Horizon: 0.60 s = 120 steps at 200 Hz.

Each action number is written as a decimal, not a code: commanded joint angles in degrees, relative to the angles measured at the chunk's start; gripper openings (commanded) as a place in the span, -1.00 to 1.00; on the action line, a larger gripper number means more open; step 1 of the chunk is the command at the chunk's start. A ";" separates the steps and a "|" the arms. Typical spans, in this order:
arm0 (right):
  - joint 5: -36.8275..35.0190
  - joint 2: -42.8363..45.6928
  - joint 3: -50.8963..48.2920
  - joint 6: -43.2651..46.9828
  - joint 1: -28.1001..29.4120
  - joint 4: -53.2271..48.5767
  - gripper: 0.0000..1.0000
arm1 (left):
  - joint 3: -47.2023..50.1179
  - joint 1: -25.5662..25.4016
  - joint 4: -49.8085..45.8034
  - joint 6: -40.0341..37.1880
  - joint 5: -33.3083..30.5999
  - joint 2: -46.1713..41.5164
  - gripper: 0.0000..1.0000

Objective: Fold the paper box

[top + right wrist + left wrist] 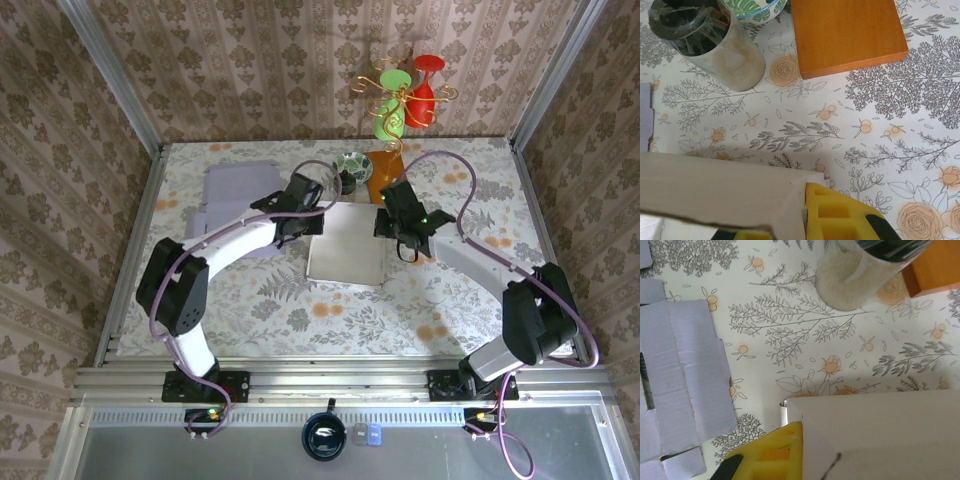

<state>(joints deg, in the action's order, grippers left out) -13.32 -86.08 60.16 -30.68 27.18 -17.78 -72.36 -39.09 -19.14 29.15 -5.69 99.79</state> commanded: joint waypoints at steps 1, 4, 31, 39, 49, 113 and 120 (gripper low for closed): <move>-0.49 3.75 -3.97 -4.28 0.33 9.05 -1.00 | 4.74 -0.25 13.16 0.94 -0.53 -3.31 -1.00; -0.60 4.03 -4.36 -4.61 0.33 9.36 -1.00 | 5.34 -0.27 14.22 0.96 -0.41 -3.63 -1.00; -1.64 5.22 -5.64 -6.15 0.41 10.16 -1.00 | 8.43 -0.11 19.13 1.35 0.29 -4.59 -1.00; -1.74 4.94 -5.22 -6.25 0.46 9.93 -1.00 | 7.61 -0.03 18.42 1.35 0.33 -4.23 -1.00; -1.97 4.42 -4.52 -6.25 0.64 9.60 -1.00 | 6.48 0.00 17.25 1.35 0.66 -3.63 -1.00; -4.16 1.68 -3.69 -6.97 1.47 12.77 -1.00 | 7.21 1.25 22.84 1.74 1.41 -2.36 -1.00; -4.38 1.41 -3.73 -7.33 1.56 12.92 -1.00 | 7.53 1.53 23.54 1.88 1.93 -2.15 -1.00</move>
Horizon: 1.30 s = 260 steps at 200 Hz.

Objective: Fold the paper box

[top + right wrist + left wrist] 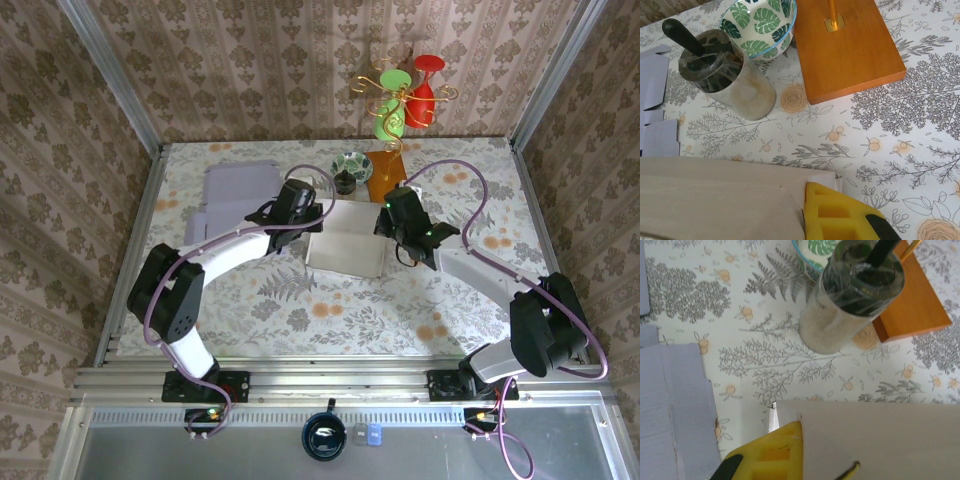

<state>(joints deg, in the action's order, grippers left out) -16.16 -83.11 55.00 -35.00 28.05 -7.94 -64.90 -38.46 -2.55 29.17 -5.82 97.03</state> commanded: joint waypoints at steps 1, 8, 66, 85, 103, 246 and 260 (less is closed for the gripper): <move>-1.56 -1.63 1.38 -3.03 0.69 3.14 -1.00 | 0.11 0.96 7.03 1.90 2.14 0.69 -1.00; -1.67 -1.83 1.12 -3.38 0.84 3.63 -1.00 | 0.66 1.17 7.91 2.03 2.74 0.90 -1.00; -4.11 -0.53 -5.93 -3.64 4.20 12.84 -1.00 | 10.37 1.52 21.58 1.53 6.25 -0.11 -1.00; -4.97 0.14 -8.79 -3.15 5.37 16.29 -1.00 | 12.62 1.46 23.10 1.16 6.93 -0.35 -1.00; -5.42 0.66 -11.00 -3.49 6.24 17.70 -1.00 | 14.78 1.39 24.64 2.10 7.08 -0.78 -1.00; -5.90 5.81 -10.48 0.00 14.60 4.52 -0.50 | 24.96 -0.75 26.66 1.87 4.07 -4.66 -1.00; -3.04 6.58 -8.78 -1.20 14.61 1.87 -0.28 | 25.22 -1.07 26.28 1.21 3.33 -4.61 -1.00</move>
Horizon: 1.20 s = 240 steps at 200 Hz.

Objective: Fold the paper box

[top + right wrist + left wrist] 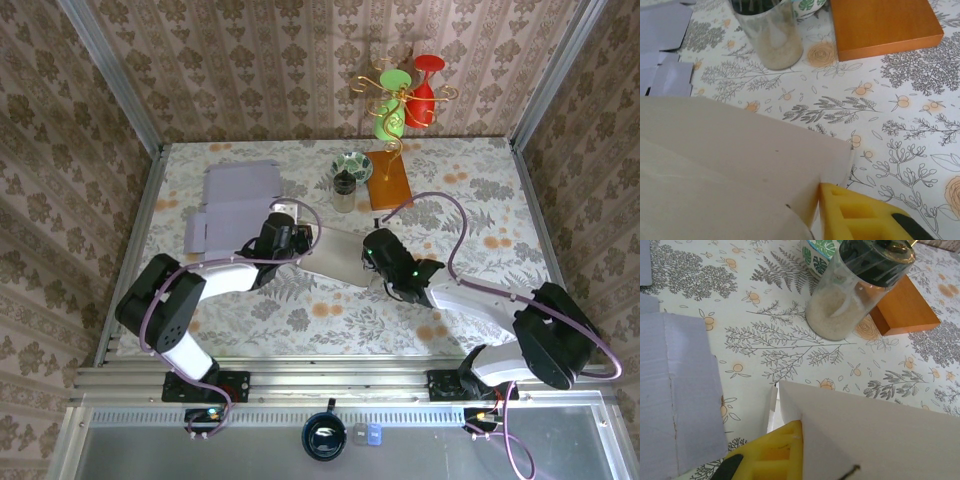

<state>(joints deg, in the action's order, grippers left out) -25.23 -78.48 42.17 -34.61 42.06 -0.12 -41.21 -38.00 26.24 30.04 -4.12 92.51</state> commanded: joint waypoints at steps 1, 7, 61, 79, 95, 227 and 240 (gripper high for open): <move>6.27 2.03 4.14 -1.77 0.58 -6.08 -0.26 | 1.55 -1.59 -2.51 0.35 1.60 -0.11 -1.00; 7.35 2.62 4.51 -2.49 0.62 -6.98 -0.14 | 1.78 -1.60 -2.66 0.19 1.26 -0.18 -1.00; 14.73 9.79 6.54 -8.40 -0.22 -15.12 0.50 | 1.67 -1.81 -3.08 -0.97 0.30 -0.52 -1.00; 16.38 11.90 7.31 -9.43 -1.12 -18.52 0.63 | 1.23 -1.84 -3.37 -1.23 0.16 -0.43 -1.00; 18.42 13.44 8.23 -10.00 -2.49 -21.89 0.67 | 0.88 -1.93 -3.43 -1.30 0.20 -0.38 -1.00; 49.83 3.87 14.00 -27.14 -29.58 -27.84 0.22 | -0.09 -2.69 -4.71 -1.98 -0.34 -0.87 -1.00; 51.97 -0.20 15.02 -28.42 -29.77 -27.25 0.20 | -0.10 -2.67 -4.79 -2.09 -0.39 -0.99 -1.00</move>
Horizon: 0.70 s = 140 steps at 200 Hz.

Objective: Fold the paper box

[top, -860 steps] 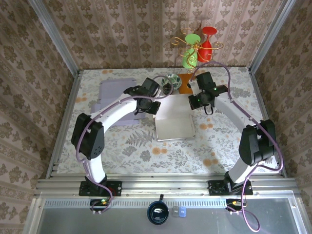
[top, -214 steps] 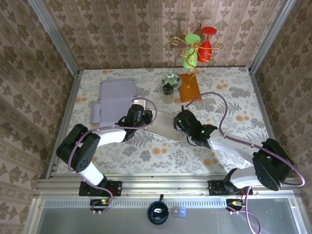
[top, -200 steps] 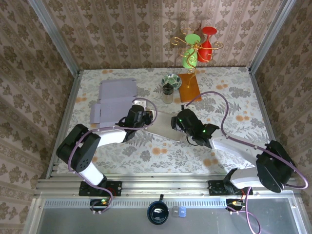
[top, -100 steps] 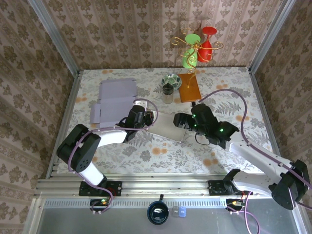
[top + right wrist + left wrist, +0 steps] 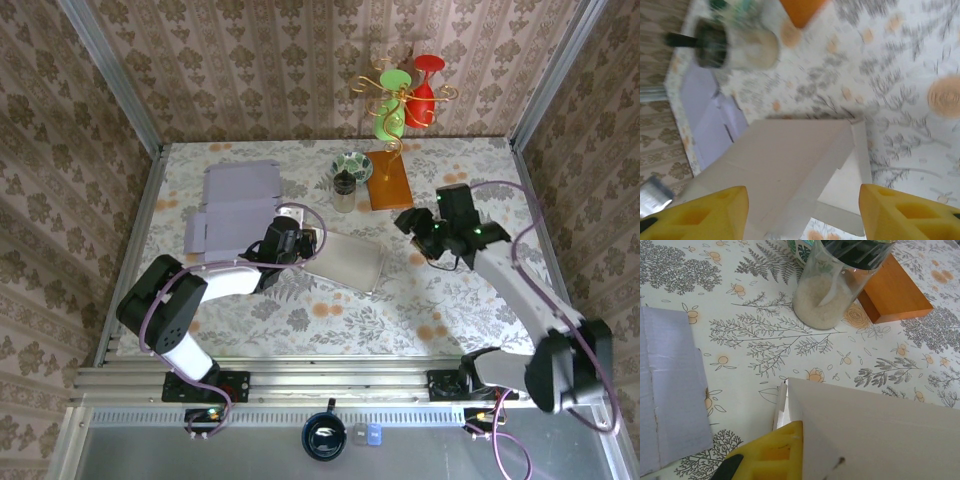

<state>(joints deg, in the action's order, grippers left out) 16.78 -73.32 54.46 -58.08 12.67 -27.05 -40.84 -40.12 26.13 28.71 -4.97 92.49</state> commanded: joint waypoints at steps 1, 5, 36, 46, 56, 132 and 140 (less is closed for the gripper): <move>10.13 -5.66 2.79 -5.03 -0.37 -0.26 0.20 | -0.47 -0.52 -4.68 -0.71 0.48 -0.98 -1.00; 10.77 -6.81 2.91 -5.38 -0.36 0.23 0.19 | -0.42 -0.53 -4.68 -0.75 0.43 -0.99 -1.00; 14.51 -13.63 4.50 -7.43 -0.22 2.28 0.10 | -0.32 -0.63 -4.87 -0.77 0.32 -1.22 -1.00; 14.89 -14.59 4.29 -8.09 -0.10 3.17 0.05 | -0.38 -0.66 -4.87 -0.80 0.32 -1.24 -1.00; 15.38 -15.30 4.08 -8.89 -0.08 4.86 -0.03 | -0.45 -0.61 -4.86 -0.80 0.32 -1.20 -1.00; 16.56 -18.08 2.80 -11.39 1.05 6.91 -0.19 | -1.43 -0.79 -4.77 -0.74 1.00 -0.49 -1.00; 16.45 -18.15 2.57 -11.64 1.05 7.32 -0.21 | -1.33 -0.85 -4.69 -0.66 1.12 -0.39 -1.00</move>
<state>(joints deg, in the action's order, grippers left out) 30.94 -90.61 57.45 -68.16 13.15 -21.87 -41.34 -40.16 24.86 28.71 -5.10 92.12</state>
